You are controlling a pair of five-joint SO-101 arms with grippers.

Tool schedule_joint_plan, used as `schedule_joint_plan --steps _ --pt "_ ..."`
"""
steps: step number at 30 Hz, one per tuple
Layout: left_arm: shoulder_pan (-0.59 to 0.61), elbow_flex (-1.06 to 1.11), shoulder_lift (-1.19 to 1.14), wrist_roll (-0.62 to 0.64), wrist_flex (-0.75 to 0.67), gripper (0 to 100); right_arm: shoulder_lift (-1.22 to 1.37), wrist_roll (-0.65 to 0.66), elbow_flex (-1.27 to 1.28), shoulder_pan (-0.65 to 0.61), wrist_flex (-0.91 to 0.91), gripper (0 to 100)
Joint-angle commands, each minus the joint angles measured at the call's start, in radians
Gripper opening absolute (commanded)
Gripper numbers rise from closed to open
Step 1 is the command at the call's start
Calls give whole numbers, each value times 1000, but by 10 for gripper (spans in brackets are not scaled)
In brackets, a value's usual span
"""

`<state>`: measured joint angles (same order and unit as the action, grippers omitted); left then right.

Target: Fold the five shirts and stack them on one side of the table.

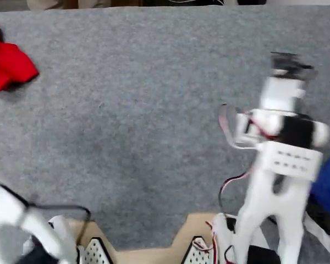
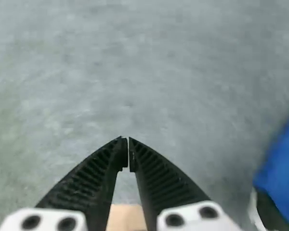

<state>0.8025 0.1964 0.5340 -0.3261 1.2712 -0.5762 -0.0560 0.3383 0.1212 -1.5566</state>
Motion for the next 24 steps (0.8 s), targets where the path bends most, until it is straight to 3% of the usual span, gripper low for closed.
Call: schedule_joint_plan --steps 1,5,10,15,18,24 --pt "15 -301 -294 11 -49 133 -27 -11 76 -110 130 9" --pt "-28 -626 -616 17 -61 136 -24 -9 150 -163 210 9" --pt "-60 -945 -993 157 -169 136 -13 5 263 -254 215 12" --pt "-72 -1168 -1313 242 -296 172 -15 66 318 -252 215 9" --pt "-83 -1281 -1469 295 -299 257 -12 66 331 -252 215 9" --pt "-146 -1501 -1710 313 -295 267 -12 61 331 -254 215 9"
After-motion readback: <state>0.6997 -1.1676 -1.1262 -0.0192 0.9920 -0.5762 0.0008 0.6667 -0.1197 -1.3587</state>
